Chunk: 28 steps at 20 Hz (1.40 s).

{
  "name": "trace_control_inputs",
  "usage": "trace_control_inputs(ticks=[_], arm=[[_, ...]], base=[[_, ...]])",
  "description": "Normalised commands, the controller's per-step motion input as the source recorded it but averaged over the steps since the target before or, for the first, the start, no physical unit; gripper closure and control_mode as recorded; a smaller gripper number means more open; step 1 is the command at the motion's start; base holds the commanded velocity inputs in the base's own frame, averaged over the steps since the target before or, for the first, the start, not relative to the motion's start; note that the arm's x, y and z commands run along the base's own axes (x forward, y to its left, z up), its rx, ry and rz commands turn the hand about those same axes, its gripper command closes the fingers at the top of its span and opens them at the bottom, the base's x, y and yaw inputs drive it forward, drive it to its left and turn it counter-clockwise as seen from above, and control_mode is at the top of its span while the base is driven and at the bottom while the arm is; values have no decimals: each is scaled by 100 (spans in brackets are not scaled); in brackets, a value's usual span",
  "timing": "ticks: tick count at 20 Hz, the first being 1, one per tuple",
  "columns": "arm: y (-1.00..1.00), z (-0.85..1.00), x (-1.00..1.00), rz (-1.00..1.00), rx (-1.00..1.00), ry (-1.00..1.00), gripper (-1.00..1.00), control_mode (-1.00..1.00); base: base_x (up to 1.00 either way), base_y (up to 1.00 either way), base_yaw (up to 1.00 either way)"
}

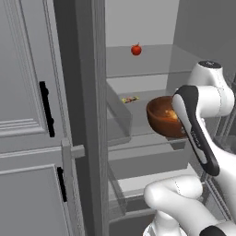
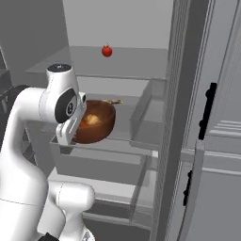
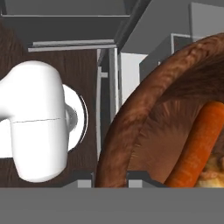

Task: Pick the chicken drumstick and carrot from their plates and place them in the bowl. Then put the bowl in the fridge.

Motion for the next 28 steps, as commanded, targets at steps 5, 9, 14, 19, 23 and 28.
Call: trace_control_inputs(ticks=[5,9,14,19,23,28], arm=[[0,0,0,0,0,0,100,100],[0,0,0,0,0,0,100,100],[-3,-17,18,0,0,0,100,-100],[-12,-53,48,0,0,0,100,-100],[-54,-20,66,0,2,0,100,-100],[-34,-21,93,0,1,0,100,-100]], base=[[55,-25,0],[49,-4,0],[28,-2,0],[0,0,0],[0,0,0],[0,0,0]])
